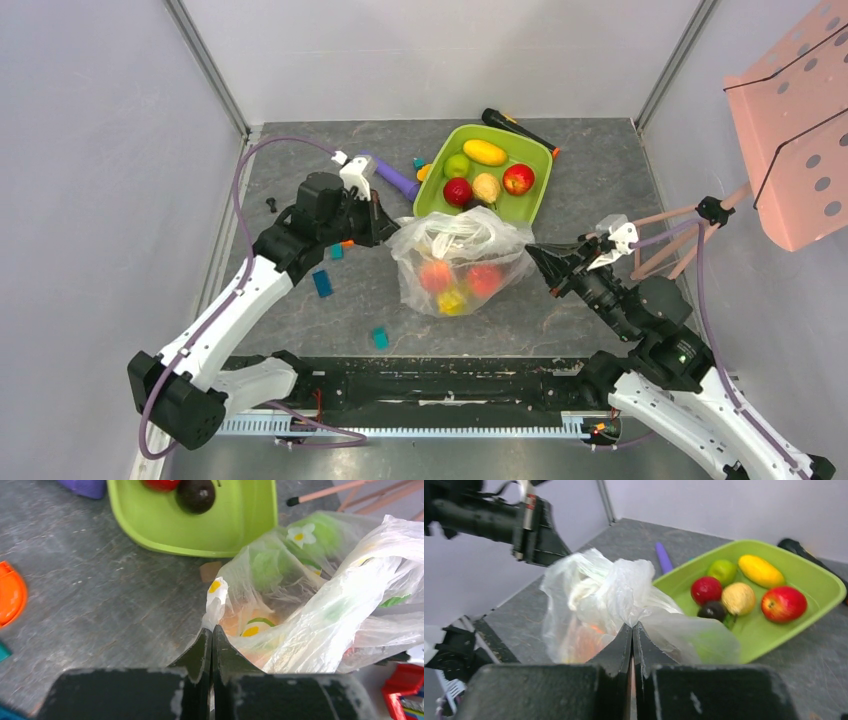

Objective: Take the fake fruits out of the plastic bag
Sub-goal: Untie the plastic bag at the center of the board.

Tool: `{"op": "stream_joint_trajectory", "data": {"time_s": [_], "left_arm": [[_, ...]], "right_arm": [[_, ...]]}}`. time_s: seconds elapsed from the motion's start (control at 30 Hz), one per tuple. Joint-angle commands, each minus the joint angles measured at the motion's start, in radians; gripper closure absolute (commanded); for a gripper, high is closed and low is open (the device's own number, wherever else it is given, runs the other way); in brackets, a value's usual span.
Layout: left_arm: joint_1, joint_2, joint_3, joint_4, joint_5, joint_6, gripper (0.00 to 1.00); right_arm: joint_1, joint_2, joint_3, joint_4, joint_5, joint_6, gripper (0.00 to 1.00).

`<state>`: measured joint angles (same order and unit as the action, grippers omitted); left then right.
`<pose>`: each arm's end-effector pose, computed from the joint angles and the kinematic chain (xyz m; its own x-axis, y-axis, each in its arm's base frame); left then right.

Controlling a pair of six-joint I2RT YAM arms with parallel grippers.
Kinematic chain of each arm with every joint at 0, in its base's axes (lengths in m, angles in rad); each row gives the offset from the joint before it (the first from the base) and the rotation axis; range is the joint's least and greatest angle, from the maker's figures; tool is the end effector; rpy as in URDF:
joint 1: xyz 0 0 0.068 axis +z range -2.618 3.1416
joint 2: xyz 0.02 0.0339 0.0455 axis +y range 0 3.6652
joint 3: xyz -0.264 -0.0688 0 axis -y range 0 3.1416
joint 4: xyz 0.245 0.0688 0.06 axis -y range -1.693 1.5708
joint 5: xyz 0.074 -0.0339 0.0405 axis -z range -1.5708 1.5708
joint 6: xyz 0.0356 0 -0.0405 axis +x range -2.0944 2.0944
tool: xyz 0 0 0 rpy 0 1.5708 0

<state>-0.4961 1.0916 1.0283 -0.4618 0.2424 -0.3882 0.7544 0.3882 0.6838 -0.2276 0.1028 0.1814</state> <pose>0.2075 -0.1220 0.3377 -0.6521 -0.0649 -0.7553 0.4299 0.7890 -0.4389 0.0766 0.0670 0.3496 -0.0607 0.1892 -0.9801 -0.6056 0.7735 0.1868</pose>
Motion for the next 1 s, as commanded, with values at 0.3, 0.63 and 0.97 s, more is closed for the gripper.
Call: {"op": "stream_joint_trajectory", "data": {"time_s": [0.3, 0.63, 0.97], "left_arm": [[-0.047, 0.178, 0.135, 0.184, 0.152, -0.010, 0.98], [-0.134, 0.298, 0.204, 0.163, 0.057, 0.018, 0.98], [-0.119, 0.247, 0.137, 0.063, -0.204, 0.035, 0.52]], "right_arm": [[-0.006, 0.105, 0.021, 0.155, -0.421, 0.006, 1.00], [-0.002, 0.227, 0.022, 0.045, -0.402, -0.094, 0.84], [-0.003, 0.292, 0.023, -0.048, 0.000, -0.137, 0.05]]}}
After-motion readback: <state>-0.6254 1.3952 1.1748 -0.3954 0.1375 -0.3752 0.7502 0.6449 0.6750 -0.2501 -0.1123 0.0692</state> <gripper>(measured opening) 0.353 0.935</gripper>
